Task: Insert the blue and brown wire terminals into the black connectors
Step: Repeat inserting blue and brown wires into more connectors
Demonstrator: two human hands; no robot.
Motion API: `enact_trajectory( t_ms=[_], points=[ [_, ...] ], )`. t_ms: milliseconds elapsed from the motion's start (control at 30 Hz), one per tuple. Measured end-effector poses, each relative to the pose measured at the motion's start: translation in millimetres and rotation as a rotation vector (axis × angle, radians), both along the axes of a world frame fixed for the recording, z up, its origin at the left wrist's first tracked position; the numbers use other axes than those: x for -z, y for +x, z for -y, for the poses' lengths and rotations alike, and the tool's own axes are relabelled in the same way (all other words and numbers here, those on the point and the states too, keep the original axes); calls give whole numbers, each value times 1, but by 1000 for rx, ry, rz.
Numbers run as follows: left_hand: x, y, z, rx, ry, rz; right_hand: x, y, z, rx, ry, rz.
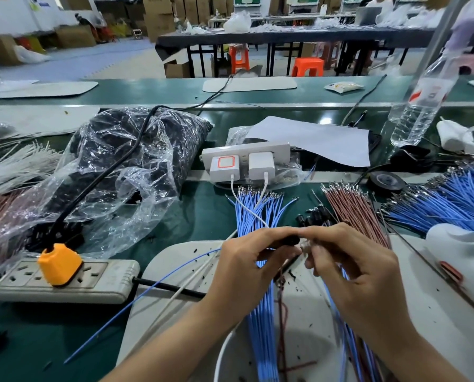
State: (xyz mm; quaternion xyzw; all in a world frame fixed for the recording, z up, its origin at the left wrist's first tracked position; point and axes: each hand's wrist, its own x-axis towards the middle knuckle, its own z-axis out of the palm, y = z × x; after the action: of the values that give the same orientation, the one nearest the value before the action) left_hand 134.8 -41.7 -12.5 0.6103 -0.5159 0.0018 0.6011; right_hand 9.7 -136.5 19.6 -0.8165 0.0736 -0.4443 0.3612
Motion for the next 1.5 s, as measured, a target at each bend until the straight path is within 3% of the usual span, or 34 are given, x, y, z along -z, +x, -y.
enact_trajectory(
  t_ms=[433, 633, 767, 867, 967, 1033, 1367, 1500],
  points=[
    [0, 2, 0, 1, 33, 115, 0, 0, 1, 89, 9, -51],
    [-1, 4, -1, -29, 89, 316, -1, -1, 2, 191, -299, -139],
    [0, 5, -2, -81, 102, 378, 0, -1, 6, 191, -337, -175],
    [1, 5, -1, -88, 100, 405, 1, -2, 8, 148, -216, -177],
    [0, 6, -1, -91, 92, 408, 0, -2, 10, 3, 162, -167],
    [-1, 6, 0, -91, 86, 416, -1, -2, 11, -73, 297, -170],
    [2, 4, 1, -113, 117, 437, -4, -1, 11, 31, 202, -223],
    [-1, 3, -1, -83, 149, 457, -5, -2, 14, 1, 270, -278]
  ],
)
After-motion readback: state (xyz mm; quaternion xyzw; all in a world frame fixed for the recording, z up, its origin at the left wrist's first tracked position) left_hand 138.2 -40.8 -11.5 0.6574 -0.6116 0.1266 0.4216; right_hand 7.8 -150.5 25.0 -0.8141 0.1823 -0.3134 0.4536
